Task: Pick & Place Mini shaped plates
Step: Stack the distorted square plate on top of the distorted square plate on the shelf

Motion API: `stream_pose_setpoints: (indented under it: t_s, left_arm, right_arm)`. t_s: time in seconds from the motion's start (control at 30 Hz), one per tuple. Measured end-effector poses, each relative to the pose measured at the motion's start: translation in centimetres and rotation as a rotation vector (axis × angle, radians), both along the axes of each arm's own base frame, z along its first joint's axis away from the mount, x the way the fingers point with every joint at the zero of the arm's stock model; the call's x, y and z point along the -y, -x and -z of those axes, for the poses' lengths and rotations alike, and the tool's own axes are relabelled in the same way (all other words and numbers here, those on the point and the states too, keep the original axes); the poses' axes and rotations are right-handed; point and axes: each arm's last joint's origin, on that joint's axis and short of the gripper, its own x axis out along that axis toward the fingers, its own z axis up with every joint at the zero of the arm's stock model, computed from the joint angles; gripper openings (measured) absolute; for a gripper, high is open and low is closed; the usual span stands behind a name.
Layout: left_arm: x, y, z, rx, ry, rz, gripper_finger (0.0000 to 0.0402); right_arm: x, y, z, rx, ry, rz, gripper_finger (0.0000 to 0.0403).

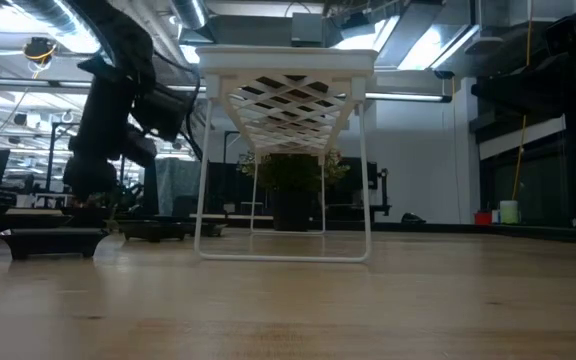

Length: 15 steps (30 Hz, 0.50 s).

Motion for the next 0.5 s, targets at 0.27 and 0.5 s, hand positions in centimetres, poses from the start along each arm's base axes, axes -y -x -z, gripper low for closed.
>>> stream_pose_setpoints:
  t_s: [0.27,0.5]
  left_arm:
    - [-1.3,-0.2,1.4,-0.031,0.005,-0.017,0.0214]
    - [-2.3,0.2,1.9,-0.047,0.022,-0.049,0.0213]
  right_arm:
    - [0.0,0.0,0.0,0.001,0.000,0.000,0.0102]
    - [0.0,0.0,0.0,0.000,0.000,0.000,0.0102]
